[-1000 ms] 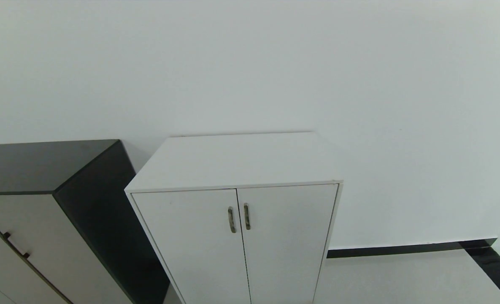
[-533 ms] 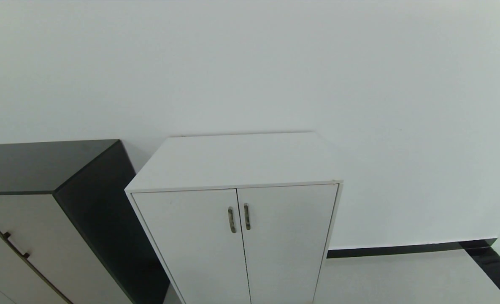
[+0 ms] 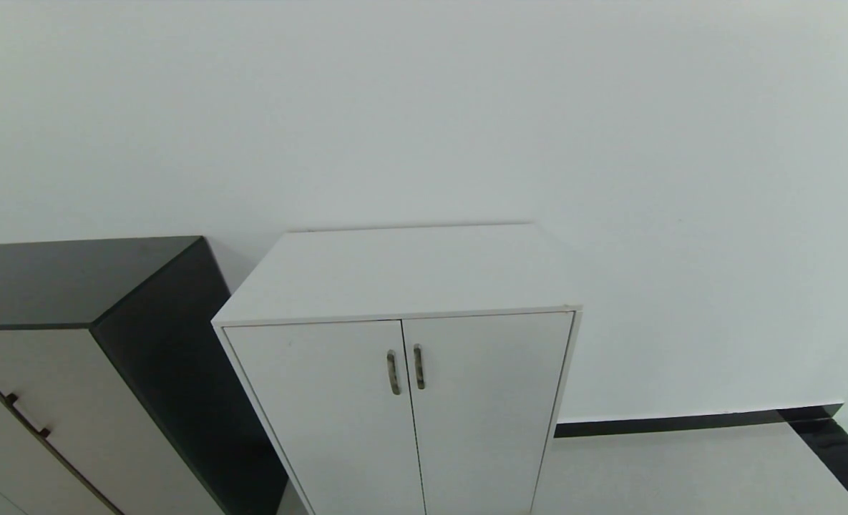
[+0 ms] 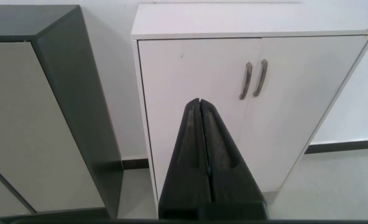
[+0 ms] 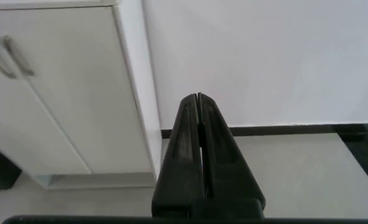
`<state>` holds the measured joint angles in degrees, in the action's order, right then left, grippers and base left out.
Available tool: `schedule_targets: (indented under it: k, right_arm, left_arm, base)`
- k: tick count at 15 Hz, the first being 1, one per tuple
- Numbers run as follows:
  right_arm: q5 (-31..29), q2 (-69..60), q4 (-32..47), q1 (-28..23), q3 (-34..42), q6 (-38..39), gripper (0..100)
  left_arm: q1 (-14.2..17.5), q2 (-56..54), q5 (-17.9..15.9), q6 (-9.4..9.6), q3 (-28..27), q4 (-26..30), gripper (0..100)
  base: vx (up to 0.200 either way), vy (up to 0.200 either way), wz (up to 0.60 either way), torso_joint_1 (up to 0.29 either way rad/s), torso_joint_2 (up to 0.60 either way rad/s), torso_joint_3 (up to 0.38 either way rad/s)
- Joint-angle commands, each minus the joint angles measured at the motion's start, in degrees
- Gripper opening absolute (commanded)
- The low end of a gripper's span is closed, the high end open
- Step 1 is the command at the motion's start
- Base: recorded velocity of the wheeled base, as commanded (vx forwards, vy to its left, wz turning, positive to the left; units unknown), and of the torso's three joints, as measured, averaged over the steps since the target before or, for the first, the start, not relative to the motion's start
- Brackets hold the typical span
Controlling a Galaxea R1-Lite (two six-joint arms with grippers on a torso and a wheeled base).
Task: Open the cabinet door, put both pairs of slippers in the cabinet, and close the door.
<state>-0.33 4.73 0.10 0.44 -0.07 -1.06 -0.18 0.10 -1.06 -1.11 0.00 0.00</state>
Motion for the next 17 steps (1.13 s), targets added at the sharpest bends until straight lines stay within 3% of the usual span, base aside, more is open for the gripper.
schedule_targets:
  k: [1, 17]
  right_arm:
    - [0.6, -4.7, 0.1, -0.4, 0.1, -0.4, 0]
    - [0.6, -4.7, -0.1, -0.4, 0.1, 2.5, 0]
  left_arm:
    - [0.0, 0.0, 0.0, 0.05, 0.0, 0.0, 0]
    - [0.0, 0.0, 0.2, 0.14, 0.0, 0.0, 0]
  base:
    - [0.000, 0.000, 0.00, 0.000, 0.00, 0.000]
    - [0.000, 0.000, 0.00, 0.000, 0.00, 0.000]
